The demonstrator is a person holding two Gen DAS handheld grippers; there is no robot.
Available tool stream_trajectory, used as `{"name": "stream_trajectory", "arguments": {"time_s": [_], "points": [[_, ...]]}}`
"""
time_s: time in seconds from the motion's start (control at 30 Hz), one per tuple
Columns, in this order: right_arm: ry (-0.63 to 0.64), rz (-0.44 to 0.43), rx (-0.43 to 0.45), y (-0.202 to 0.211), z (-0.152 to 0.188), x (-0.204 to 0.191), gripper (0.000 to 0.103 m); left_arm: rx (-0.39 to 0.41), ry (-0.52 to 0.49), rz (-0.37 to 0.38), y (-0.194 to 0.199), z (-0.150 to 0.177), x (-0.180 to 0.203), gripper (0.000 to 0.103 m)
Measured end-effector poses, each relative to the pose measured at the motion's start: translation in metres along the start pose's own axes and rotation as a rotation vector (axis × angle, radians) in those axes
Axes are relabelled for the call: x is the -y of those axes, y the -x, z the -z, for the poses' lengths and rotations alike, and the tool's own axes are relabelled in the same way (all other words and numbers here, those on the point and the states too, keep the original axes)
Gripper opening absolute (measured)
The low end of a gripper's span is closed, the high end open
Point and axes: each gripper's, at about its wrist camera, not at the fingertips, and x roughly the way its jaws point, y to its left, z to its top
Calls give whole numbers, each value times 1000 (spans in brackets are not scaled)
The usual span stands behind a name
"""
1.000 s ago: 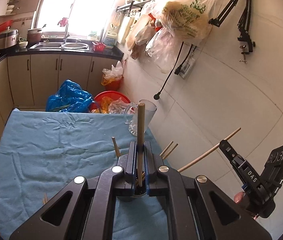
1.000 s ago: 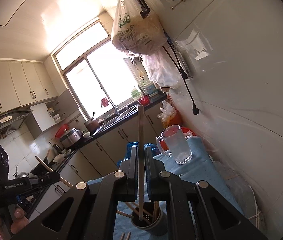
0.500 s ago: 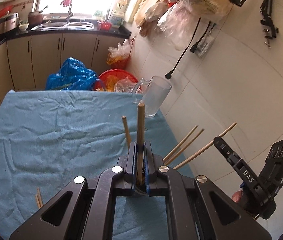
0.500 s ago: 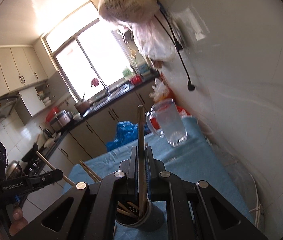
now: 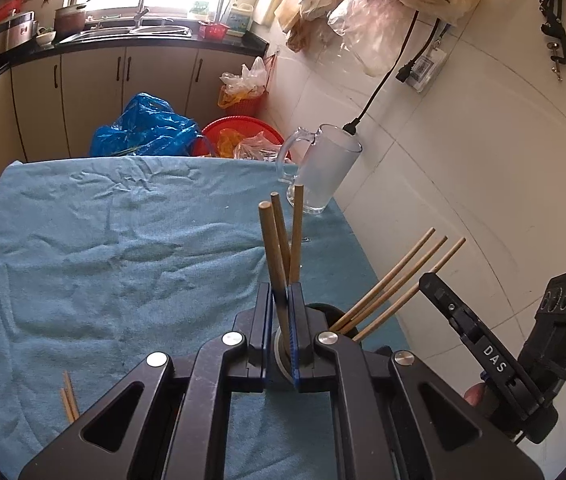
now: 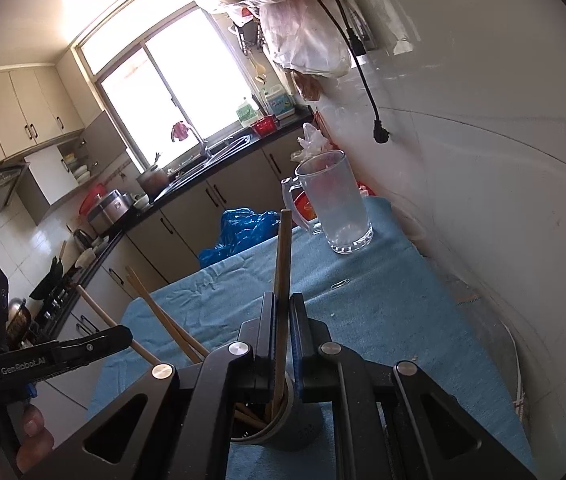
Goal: Organize utensils
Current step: 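Lower the chopstick into the cup and open the left gripper, then move the left tool back over the loose wooden chopsticks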
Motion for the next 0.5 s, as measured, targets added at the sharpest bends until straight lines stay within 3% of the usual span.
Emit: {"name": "stream_trajectory", "arguments": {"time_s": [0.1, 0.17, 0.2, 0.23, 0.37, 0.5], "points": [[9, 1, 0, 0, 0, -3, 10, 0, -1, 1, 2, 1, 1, 12], [12, 2, -1, 3, 0, -5, 23, 10, 2, -2, 5, 1, 1, 26], [10, 0, 7, 6, 0, -6, 34, 21, 0, -8, 8, 2, 1, 33], [13, 0, 18, 9, 0, -7, 40, 32, -4, -13, 11, 2, 2, 35], [35, 19, 50, 22, -2, -13, 43, 45, -6, -8, 21, 3, 3, 37], [51, 55, 75, 35, -2, -18, 61, 80, 0, -28, 35, 7, 1, 47]]}}
